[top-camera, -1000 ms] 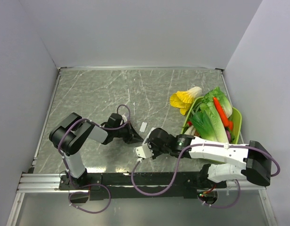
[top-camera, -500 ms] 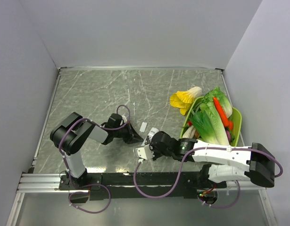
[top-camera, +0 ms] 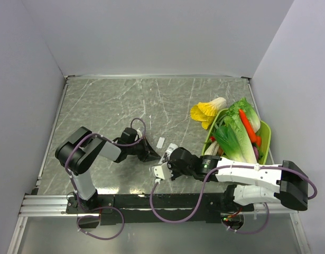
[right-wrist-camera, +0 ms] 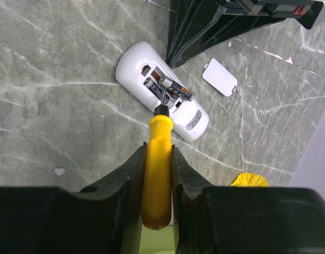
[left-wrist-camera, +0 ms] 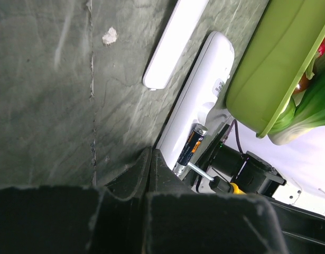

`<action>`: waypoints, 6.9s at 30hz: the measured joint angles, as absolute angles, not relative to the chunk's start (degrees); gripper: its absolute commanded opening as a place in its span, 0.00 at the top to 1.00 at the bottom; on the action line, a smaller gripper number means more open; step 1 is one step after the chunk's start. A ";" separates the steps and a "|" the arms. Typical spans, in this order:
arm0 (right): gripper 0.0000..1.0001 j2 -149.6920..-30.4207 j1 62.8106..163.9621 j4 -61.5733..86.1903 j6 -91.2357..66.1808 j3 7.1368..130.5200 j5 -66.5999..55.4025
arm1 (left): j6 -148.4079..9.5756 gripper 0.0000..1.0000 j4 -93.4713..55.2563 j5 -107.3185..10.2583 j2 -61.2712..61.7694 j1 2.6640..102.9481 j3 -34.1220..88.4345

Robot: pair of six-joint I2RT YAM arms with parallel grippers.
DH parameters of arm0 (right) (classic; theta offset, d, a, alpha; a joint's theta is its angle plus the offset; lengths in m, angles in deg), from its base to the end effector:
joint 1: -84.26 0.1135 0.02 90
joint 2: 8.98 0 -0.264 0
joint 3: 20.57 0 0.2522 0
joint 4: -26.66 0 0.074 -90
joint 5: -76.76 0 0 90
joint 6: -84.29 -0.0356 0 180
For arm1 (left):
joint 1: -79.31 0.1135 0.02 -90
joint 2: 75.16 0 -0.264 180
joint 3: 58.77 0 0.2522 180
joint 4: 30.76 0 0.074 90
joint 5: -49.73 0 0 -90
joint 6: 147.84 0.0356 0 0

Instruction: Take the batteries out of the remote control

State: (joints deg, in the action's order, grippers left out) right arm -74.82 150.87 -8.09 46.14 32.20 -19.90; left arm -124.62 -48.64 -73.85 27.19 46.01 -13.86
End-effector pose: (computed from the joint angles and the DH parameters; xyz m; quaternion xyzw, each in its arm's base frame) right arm 0.0955 0.2104 0.2163 -0.7896 0.4945 -0.0076 0.3632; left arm 0.2333 -0.1768 0.0928 -0.1316 0.8649 -0.4805 0.0617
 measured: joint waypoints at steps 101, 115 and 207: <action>1.00 -84.87 148.38 -26.95 53.55 48.13 -19.61 | -123.48 0.65 -45.36 -74.29 25.94 43.58 -12.09; 1.00 -87.06 150.04 -28.22 58.95 49.77 -17.80 | -123.22 0.66 -44.55 -74.49 26.18 43.58 -11.54; 1.00 -85.88 151.39 -6.65 -30.79 42.95 -44.33 | -116.82 0.49 -28.14 -67.64 10.05 58.01 -10.45</action>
